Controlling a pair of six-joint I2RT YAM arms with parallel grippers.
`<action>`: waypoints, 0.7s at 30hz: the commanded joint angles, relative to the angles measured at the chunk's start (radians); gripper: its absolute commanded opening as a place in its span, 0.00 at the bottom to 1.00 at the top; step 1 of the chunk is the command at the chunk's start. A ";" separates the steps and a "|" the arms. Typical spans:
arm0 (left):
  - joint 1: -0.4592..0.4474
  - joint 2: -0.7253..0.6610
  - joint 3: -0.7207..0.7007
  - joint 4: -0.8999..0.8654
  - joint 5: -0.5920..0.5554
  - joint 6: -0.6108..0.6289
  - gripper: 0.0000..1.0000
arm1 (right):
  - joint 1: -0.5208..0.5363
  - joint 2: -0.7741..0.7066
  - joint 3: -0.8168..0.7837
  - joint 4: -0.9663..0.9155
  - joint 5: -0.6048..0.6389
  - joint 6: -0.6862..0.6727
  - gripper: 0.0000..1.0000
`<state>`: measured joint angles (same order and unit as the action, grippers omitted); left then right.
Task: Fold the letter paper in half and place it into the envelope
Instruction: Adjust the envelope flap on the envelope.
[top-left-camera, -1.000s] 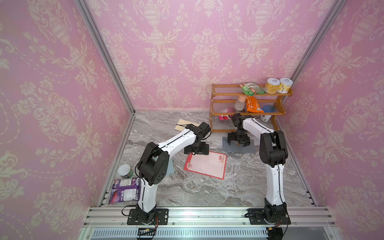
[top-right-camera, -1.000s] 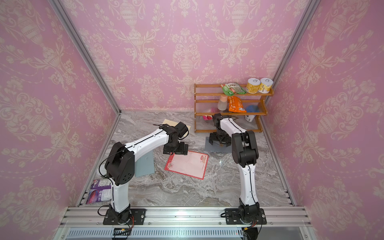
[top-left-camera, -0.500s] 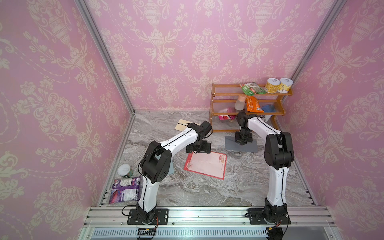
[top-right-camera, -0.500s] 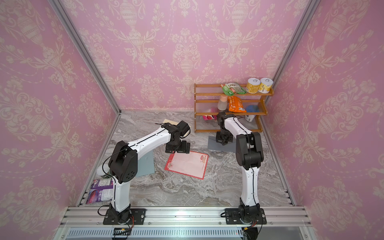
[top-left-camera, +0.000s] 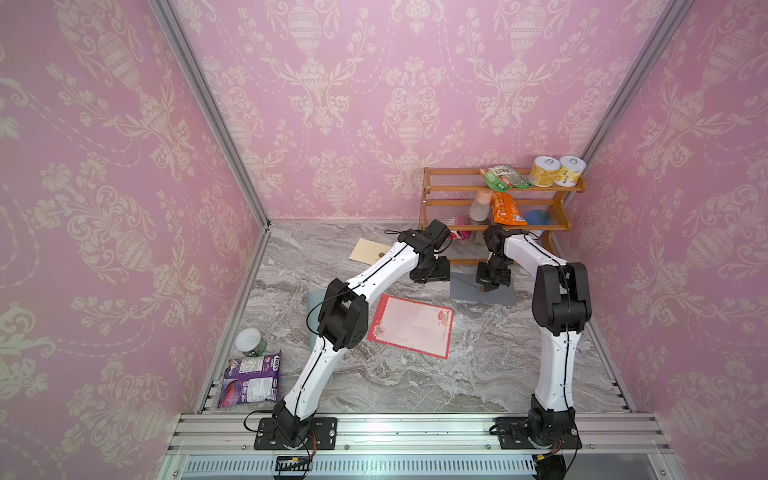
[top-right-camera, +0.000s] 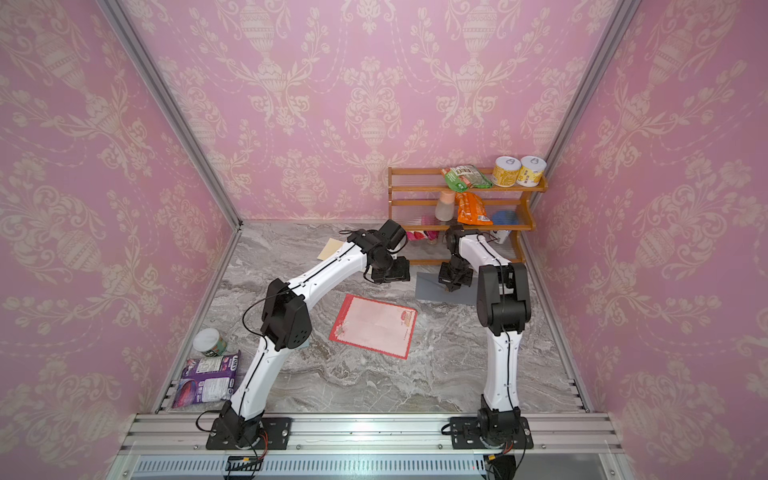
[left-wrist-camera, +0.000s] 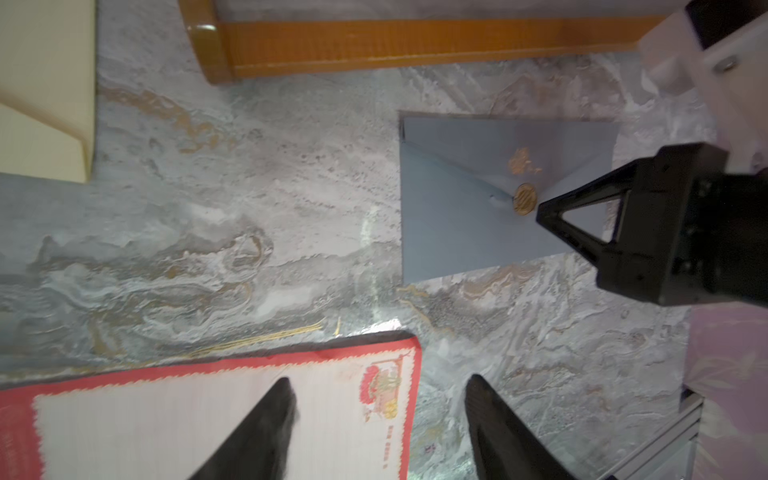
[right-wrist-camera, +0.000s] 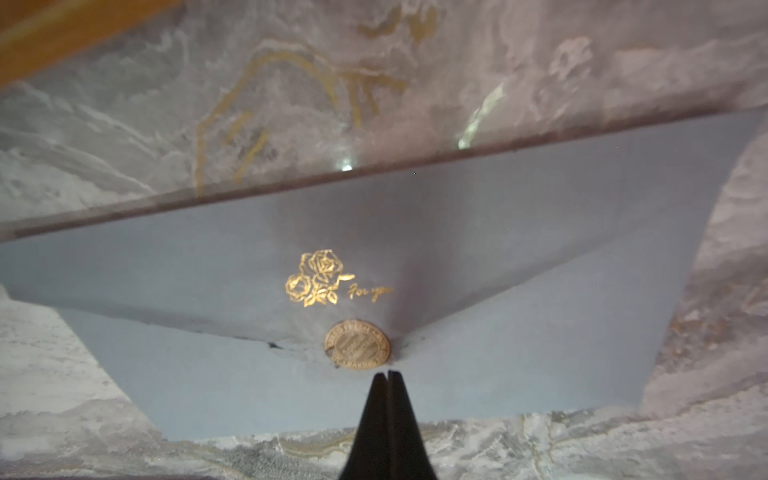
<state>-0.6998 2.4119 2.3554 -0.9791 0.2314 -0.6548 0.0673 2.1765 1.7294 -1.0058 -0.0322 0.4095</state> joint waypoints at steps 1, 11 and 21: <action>-0.015 0.091 0.104 0.027 0.116 -0.033 0.35 | -0.002 0.016 0.006 0.017 -0.078 0.036 0.00; -0.050 0.225 0.134 0.225 0.254 -0.107 0.02 | -0.033 0.009 -0.021 0.062 -0.161 0.079 0.00; -0.067 0.316 0.171 0.191 0.203 -0.134 0.00 | -0.056 0.048 -0.008 0.048 -0.145 0.084 0.00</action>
<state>-0.7662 2.7075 2.4905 -0.7574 0.4583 -0.7696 0.0143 2.1830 1.7214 -0.9470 -0.1764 0.4755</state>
